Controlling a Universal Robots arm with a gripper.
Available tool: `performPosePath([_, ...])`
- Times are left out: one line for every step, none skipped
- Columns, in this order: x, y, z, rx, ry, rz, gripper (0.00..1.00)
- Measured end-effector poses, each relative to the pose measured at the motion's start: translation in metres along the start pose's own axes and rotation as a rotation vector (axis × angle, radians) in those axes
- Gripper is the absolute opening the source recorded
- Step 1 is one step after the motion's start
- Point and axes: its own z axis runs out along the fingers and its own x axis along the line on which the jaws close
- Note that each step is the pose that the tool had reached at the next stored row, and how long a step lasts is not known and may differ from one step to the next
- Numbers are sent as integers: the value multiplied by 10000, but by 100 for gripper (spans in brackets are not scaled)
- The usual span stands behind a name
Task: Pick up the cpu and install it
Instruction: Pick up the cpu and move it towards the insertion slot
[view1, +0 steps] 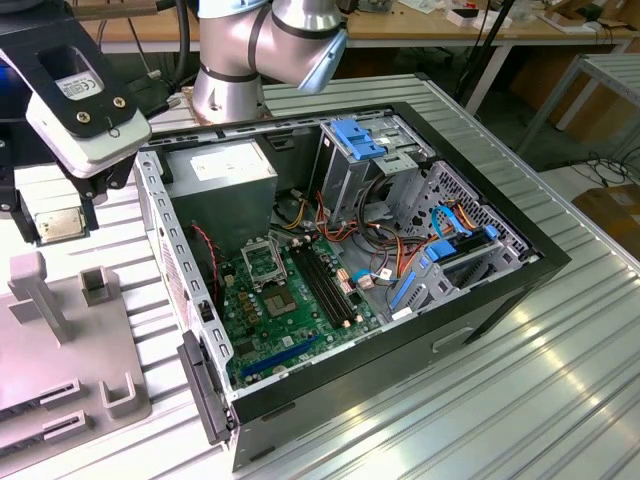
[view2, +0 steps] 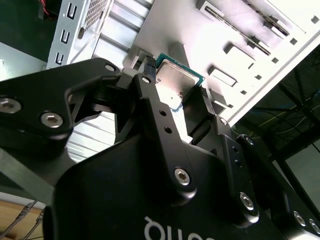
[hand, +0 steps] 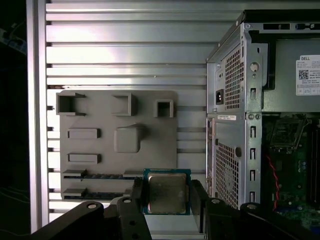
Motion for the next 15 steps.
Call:
performPosePath([-9,0,0,-1,-1,0,47])
performPosePath([-14,0,0,-1,-1,0,47])
performPosePath([-22,0,0,-1,-1,-1,47])
performPosePath([-27,0,-1,0,0,-1,47])
performPosePath([-34,0,-1,0,0,0,47])
performPosePath([-41,0,-1,0,0,-1,47])
performPosePath([-47,0,-2,0,0,0,47])
performPosePath([-53,0,-1,-1,0,0,47])
performPosePath([-59,0,-2,-1,0,0,47])
performPosePath([-67,0,-2,0,0,-1,47])
performPosePath([-73,0,-2,0,0,0,47])
performPosePath([-81,0,-3,0,0,0,47])
performPosePath([-87,0,-3,0,-1,0,47])
performPosePath([-97,0,-3,0,0,0,47])
performPosePath([-109,0,-3,-1,0,-1,47])
